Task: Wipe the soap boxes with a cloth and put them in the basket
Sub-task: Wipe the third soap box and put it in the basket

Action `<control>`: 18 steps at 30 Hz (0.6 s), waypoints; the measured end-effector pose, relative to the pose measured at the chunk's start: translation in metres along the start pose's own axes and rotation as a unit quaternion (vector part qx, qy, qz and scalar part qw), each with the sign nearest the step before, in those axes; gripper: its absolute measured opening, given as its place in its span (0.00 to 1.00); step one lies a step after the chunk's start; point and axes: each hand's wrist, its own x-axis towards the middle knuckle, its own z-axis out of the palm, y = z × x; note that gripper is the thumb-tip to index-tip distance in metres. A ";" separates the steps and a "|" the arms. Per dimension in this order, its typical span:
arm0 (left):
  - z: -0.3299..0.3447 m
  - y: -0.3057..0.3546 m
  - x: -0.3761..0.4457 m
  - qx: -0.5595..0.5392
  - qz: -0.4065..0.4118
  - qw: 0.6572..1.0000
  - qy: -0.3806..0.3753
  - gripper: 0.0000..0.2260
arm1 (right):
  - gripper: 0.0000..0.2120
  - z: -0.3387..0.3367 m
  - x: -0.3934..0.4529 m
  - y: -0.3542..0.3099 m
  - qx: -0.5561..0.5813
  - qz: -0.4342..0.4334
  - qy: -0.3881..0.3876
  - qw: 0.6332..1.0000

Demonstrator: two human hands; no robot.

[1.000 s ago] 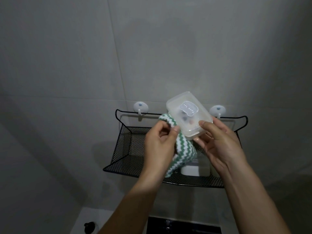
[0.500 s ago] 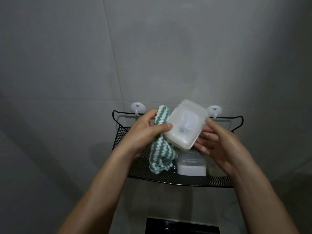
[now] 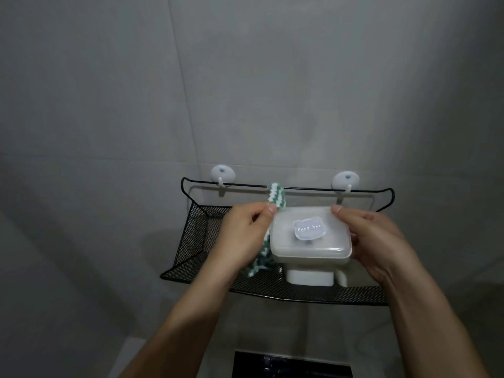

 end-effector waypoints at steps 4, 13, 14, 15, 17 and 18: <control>0.009 0.005 -0.020 -0.011 0.024 0.999 0.042 0.12 | 0.09 -0.001 0.000 -0.001 0.020 -0.032 0.025 0.999; 0.027 0.016 -0.037 0.110 0.123 0.982 0.096 0.14 | 0.05 0.008 0.002 0.003 0.028 -0.086 0.047 0.995; 0.026 0.016 -0.033 0.119 0.135 0.978 0.101 0.14 | 0.05 0.009 0.002 0.002 0.025 -0.090 0.046 0.995; 0.023 0.015 -0.028 0.113 0.145 0.977 0.104 0.14 | 0.05 0.009 0.002 0.001 0.024 -0.093 0.047 0.994; 0.015 0.010 -0.014 0.085 0.140 0.981 0.102 0.12 | 0.04 0.008 0.002 -0.001 0.024 -0.096 0.047 0.994; 0.012 0.007 -0.007 0.075 0.124 0.985 0.096 0.11 | 0.03 0.008 0.001 -0.001 0.028 -0.095 0.045 0.994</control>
